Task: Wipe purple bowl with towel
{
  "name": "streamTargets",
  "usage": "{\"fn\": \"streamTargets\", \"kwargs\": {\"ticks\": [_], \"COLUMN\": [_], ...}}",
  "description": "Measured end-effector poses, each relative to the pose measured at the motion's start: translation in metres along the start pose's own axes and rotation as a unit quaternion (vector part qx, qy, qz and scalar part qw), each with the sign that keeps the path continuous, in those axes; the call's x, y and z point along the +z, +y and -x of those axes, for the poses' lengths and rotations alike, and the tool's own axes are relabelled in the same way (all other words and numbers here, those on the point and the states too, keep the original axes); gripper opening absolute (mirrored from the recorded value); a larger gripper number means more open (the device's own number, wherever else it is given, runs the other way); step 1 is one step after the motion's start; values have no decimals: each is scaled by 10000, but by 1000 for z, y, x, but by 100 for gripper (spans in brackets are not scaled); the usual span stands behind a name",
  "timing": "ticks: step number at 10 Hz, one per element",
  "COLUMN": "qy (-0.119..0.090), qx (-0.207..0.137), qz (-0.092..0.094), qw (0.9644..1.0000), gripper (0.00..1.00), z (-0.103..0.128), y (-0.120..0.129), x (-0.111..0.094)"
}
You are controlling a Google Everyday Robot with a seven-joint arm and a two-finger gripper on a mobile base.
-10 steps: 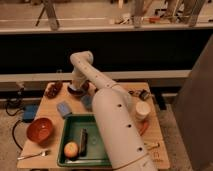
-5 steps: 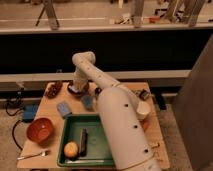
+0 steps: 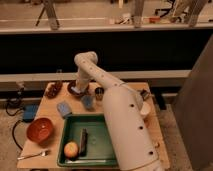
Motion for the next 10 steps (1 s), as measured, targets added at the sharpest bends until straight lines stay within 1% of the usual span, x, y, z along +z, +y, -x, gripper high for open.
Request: {"fn": "streamTargets", "kwargs": {"ticks": [2,4,6,9,10], "qy": [95,160,174,168,171], "qx": [64,140,155,128,111], "qz": [22,3,0,-14,-23], "qw": [9999,9998,9997,9998,9998], "gripper": [0,0,0,0,0], "z": [-6,-15,-23,-34,-35], "y": [5,6,3,-11,-16], "x": [-2,-1,7,25,28]}}
